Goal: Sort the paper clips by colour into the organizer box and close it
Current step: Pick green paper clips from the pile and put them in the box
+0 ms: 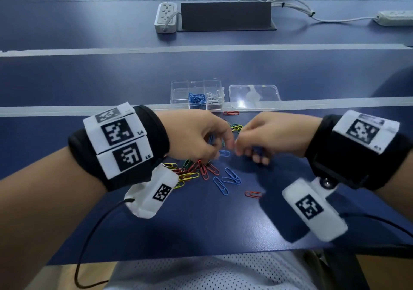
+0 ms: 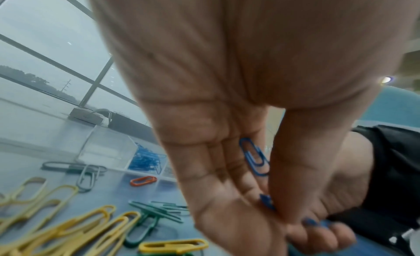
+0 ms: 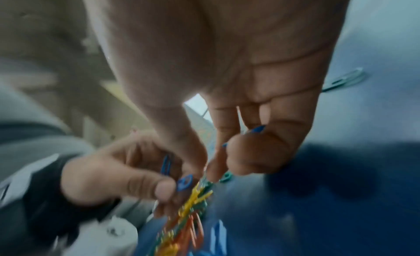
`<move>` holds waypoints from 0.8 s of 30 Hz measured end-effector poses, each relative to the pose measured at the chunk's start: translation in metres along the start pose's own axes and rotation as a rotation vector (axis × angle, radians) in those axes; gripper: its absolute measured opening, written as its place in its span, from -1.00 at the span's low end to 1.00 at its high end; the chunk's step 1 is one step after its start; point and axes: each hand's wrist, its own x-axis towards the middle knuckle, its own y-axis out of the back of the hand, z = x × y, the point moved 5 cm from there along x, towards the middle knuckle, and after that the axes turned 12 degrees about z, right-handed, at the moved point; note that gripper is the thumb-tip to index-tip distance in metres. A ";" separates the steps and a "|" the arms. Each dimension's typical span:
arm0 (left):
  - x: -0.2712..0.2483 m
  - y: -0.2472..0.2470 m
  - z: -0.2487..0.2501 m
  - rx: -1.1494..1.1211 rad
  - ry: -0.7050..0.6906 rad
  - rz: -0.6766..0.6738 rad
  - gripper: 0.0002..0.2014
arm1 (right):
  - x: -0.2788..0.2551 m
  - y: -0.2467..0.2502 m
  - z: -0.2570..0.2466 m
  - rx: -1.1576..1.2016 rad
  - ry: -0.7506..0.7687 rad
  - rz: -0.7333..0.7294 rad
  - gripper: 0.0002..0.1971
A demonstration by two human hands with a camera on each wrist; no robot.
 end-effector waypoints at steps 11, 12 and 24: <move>-0.010 -0.007 0.001 -0.232 0.084 -0.100 -0.91 | -0.015 -0.018 -0.026 -0.592 0.390 0.169 -0.89; -0.010 -0.008 0.002 -0.227 0.083 -0.096 -0.90 | -0.016 -0.017 -0.026 -0.584 0.382 0.169 -0.87; -0.006 -0.034 0.017 0.326 -0.145 -0.025 -0.73 | -0.024 -0.015 -0.019 -0.562 0.393 0.206 -0.81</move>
